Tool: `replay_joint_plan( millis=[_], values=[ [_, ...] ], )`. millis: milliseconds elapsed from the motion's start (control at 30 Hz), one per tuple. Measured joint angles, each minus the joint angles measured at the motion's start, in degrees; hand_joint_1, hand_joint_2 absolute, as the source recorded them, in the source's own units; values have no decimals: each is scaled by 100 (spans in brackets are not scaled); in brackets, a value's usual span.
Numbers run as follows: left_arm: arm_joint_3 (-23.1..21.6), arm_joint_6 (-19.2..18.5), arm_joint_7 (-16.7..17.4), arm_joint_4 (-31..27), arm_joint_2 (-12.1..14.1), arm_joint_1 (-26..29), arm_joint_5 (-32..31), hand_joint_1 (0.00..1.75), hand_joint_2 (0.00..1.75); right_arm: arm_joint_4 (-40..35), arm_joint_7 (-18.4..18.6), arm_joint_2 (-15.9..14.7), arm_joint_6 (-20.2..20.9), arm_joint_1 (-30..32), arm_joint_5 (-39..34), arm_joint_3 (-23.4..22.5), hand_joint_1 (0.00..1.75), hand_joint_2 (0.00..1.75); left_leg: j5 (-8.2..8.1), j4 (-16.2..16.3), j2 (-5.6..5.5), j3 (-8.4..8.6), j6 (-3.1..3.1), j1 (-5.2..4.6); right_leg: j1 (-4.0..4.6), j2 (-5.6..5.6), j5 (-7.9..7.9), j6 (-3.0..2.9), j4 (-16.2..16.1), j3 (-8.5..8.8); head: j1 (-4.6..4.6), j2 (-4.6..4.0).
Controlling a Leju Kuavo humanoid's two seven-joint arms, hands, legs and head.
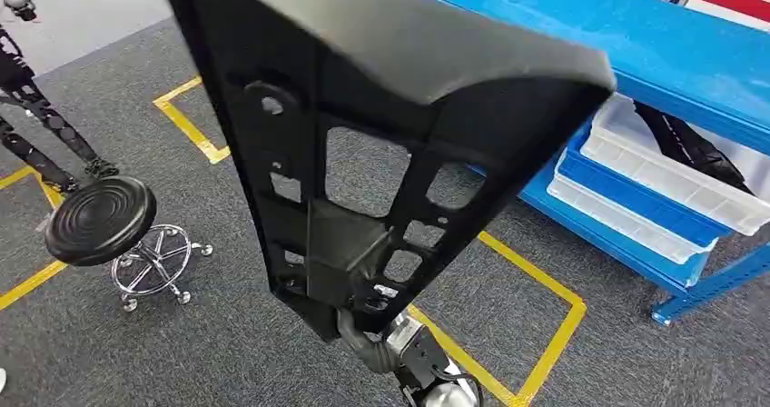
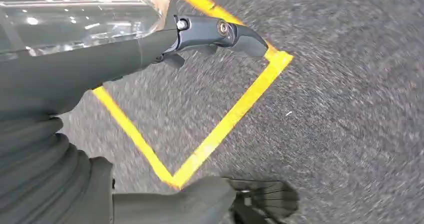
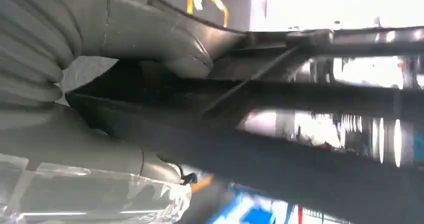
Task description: Take the parts from the cabinet and place them on the table.
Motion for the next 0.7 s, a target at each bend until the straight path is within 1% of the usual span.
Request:
replay_joint_plan(
  millis=[33, 67, 100, 133, 167, 200, 233, 267, 300, 333, 367, 400, 433, 467, 500, 533, 567, 600, 633, 667, 700],
  values=[
    [51, 0, -2, 0, -2, 0, 40, 0, 175, 81, 22, 11, 50, -54, 4, 44, 175, 175, -81, 271, 6, -130, 5, 1, 18, -68, -6, -13, 1, -8, 0, 0],
    [119, 2, -20, 0, -4, 12, 101, 0, 175, 146, 37, 33, 108, -102, 2, 94, 175, 175, -34, 293, 8, -137, 24, 0, 38, -137, -1, -30, 0, -11, 2, 0],
    [173, 17, -95, 0, -4, 27, 168, 0, 175, 192, 65, 65, 198, -158, -22, 146, 175, 175, 120, 69, 12, -17, 56, -4, 56, -203, -5, -37, 0, -16, 0, 0],
    [235, 44, -191, 0, -9, 34, 239, 0, 175, 238, 105, 108, 295, -235, -48, 197, 175, 175, 333, -358, 40, 225, 96, -16, 71, -258, -5, -38, -1, -17, 0, 0],
    [311, 76, -273, -2, -15, 31, 284, 0, 175, 292, 131, 151, 373, -314, -77, 251, 175, 175, 533, -850, 155, 514, 149, -48, 82, -315, -5, -38, -2, -12, 2, 0],
    [367, 98, -330, -15, -22, 19, 315, 0, 175, 338, 151, 192, 439, -398, -92, 302, 175, 175, 577, -1309, 493, 755, 213, -115, 88, -368, -5, -37, -4, 1, 0, 0],
    [409, 105, -352, -24, -35, -2, 315, 0, 175, 374, 173, 217, 485, -455, -103, 326, 175, 175, 566, -1319, 509, 752, 228, -145, 144, -434, -8, -32, -5, 0, 11, 0],
    [442, 105, -376, -24, -66, -22, 313, 0, 175, 437, 192, 239, 555, -516, -118, 377, 175, 175, 580, -1333, 436, 738, 251, -177, 112, -490, -7, -29, -14, 0, 2, 0],
    [449, 105, -336, -24, -70, -16, 295, 0, 175, 503, 207, 267, 581, -564, -118, 429, 175, 175, 595, -1343, 373, 723, 270, -193, 105, -546, -9, -22, -20, 8, 4, 0],
    [462, 103, -263, -24, -70, -13, 265, 0, 175, 548, 210, 306, 603, -599, -120, 477, 175, 175, 614, -1362, 297, 713, 294, -204, 102, -615, -6, -1, -37, 24, 7, 0],
    [470, 94, -216, -22, -72, -11, 256, 0, 175, 572, 210, 344, 612, -644, -120, 512, 175, 175, 684, -1446, 218, 779, 322, -186, 151, -681, -24, 21, -31, 16, 7, 0],
    [475, 92, -153, -22, -87, 4, 252, 0, 175, 614, 210, 348, 621, -696, -120, 538, 175, 175, 736, -1503, 165, 797, 323, -145, 124, -423, -83, 36, 90, -40, 13, 0],
    [479, 96, -78, -22, -87, -2, 247, 0, 175, 636, 207, 365, 623, -738, -125, 575, 175, 175, 769, -1521, 114, 794, 376, -132, 105, -146, -221, 21, 335, -141, 17, 0],
    [494, 114, -24, -22, -90, -21, 247, 0, 175, 666, 207, 359, 636, -759, -125, 597, 175, 175, 785, -1522, 38, 773, 403, -133, 82, -12, -414, -12, 760, -334, 33, 0],
    [521, 136, -13, -22, -98, -29, 234, 0, 175, 704, 210, 343, 636, -751, -125, 604, 175, 175, 796, -1521, -56, 760, 414, -134, 67, 40, -586, -24, 1220, -547, 28, 0],
    [531, 153, -56, -22, -114, -25, 195, 0, 175, 745, 210, 322, 636, -743, -125, 608, 175, 175, 798, -1517, -153, 750, 417, -134, 57, 61, -681, -3, 1592, -733, 35, 0],
    [529, 157, -123, -22, -118, -8, 182, 0, 175, 767, 210, 311, 634, -738, -131, 610, 175, 175, 799, -1514, -236, 750, 415, -134, 51, 73, -661, 36, 1695, -797, 37, 0],
    [529, 168, -201, -22, -133, 6, 162, 0, 175, 784, 210, 302, 614, -738, -144, 615, 175, 175, 800, -1513, -317, 754, 412, -134, 47, 82, -557, 95, 1531, -736, 35, 0],
    [529, 177, -293, -22, -155, 14, 127, 0, 175, 799, 210, 302, 597, -738, -168, 615, 175, 175, 801, -1503, -411, 759, 408, -134, 37, 108, -347, 168, 1094, -539, 35, 0],
    [529, 181, -348, -22, -166, 14, 107, 0, 175, 802, 210, 302, 579, -738, -186, 615, 175, 175, 798, -1489, -499, 762, 401, -133, 23, 201, -114, 224, 541, -282, 35, 0],
    [529, 181, -378, -22, -182, 14, 83, 0, 175, 804, 210, 302, 555, -738, -192, 615, 175, 175, 789, -1470, -566, 750, 387, -130, 7, 429, 49, 246, 71, -69, 39, 0]
  ],
)
